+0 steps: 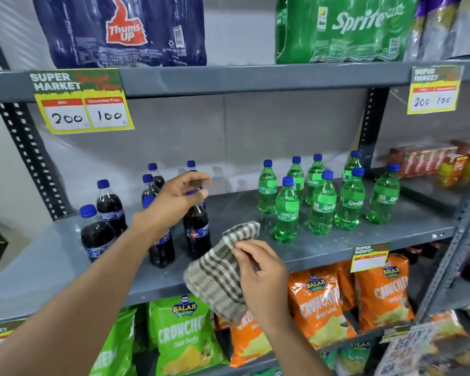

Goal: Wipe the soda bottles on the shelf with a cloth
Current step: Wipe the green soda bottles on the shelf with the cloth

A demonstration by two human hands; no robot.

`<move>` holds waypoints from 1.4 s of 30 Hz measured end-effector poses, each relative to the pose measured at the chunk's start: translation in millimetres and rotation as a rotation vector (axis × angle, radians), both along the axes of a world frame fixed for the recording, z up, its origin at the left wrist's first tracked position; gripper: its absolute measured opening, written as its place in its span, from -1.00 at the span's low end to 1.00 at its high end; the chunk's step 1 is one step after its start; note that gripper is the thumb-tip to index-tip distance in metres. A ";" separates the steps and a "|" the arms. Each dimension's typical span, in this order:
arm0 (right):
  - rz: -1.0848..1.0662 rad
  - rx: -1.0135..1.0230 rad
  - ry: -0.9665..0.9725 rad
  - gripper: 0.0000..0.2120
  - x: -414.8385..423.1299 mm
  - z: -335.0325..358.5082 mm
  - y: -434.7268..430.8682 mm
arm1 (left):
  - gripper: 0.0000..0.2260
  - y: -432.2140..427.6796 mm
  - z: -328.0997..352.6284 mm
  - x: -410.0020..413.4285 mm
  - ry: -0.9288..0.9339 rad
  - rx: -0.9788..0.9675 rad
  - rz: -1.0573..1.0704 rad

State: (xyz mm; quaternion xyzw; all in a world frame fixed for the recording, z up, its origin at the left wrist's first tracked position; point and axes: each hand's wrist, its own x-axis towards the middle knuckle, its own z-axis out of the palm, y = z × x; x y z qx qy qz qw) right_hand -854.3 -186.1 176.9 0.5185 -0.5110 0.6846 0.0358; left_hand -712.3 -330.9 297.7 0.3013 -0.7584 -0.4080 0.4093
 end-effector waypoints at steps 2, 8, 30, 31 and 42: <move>-0.047 -0.035 -0.014 -0.83 -11.8 0.0 19.6 | -0.68 4.9 14.2 -2.3 0.051 -0.108 -0.007; -0.150 -0.006 -0.045 -0.86 -51.7 5.2 58.6 | -0.67 26.3 31.0 -64.3 0.093 -0.173 -0.180; -0.171 -0.067 0.272 -0.76 -160.0 20.2 -59.8 | -0.77 -12.7 -27.7 -200.4 0.173 0.256 -0.283; -0.173 -0.083 0.285 -0.78 -159.5 18.4 -60.9 | -0.76 -12.9 -28.7 -199.6 0.186 0.263 -0.286; -0.143 -0.016 0.550 -0.77 -152.9 -3.5 -58.7 | -0.71 -14.6 -32.5 -185.1 0.318 0.302 -0.281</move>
